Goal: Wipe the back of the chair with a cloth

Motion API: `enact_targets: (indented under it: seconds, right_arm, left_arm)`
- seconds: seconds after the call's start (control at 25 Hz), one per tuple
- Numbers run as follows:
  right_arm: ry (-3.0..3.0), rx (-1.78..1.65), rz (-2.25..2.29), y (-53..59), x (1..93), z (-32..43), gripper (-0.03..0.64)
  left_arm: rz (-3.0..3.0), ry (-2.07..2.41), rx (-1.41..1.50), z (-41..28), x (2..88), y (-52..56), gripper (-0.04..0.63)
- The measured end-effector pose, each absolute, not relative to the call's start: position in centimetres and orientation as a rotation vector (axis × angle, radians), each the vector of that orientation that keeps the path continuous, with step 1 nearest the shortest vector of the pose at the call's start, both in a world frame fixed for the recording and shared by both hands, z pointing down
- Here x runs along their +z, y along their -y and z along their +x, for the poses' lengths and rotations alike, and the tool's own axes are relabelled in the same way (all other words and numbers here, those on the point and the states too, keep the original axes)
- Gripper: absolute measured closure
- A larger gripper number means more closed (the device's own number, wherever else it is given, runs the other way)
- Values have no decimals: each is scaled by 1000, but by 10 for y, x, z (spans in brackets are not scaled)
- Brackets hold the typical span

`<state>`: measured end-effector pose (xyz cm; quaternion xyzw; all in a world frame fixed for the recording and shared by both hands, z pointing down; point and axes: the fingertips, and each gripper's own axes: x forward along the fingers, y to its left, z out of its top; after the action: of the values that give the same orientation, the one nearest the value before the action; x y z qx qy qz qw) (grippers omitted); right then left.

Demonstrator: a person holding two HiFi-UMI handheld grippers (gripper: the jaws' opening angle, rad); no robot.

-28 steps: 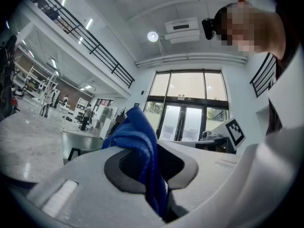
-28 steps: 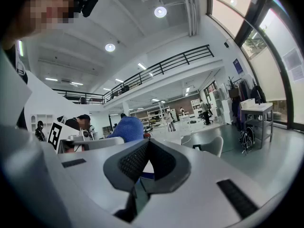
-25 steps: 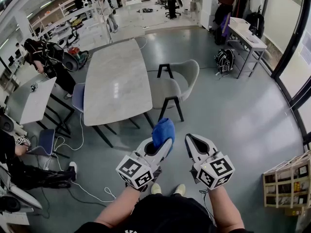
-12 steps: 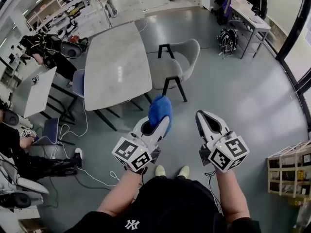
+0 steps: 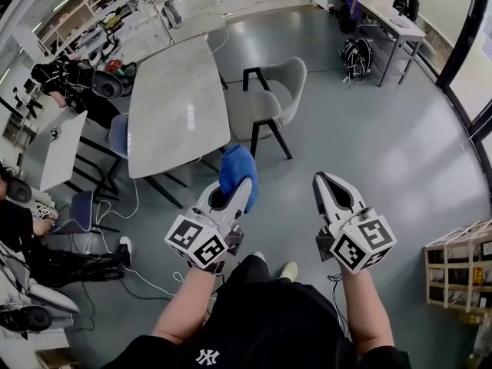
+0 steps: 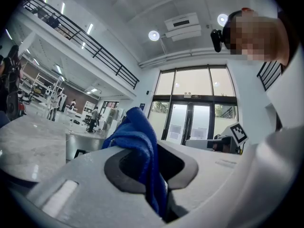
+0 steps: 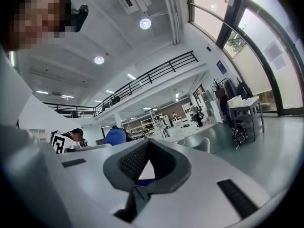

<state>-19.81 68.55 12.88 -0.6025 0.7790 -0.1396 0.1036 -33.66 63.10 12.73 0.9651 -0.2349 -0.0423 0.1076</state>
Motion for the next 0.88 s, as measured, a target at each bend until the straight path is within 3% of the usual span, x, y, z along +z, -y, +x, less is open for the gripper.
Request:
enact_targets:
  seconds: [0.44,0.88]
  right_arm:
    - [-2299,-455,-1802,-631,143,-160,603]
    - [-2347,-485,-1821,-463,145,-162,603]
  left_arm:
    - [2844,623,-97,-283,147,-572,538]
    - [2872,599,-102,-269,162,-417,538]
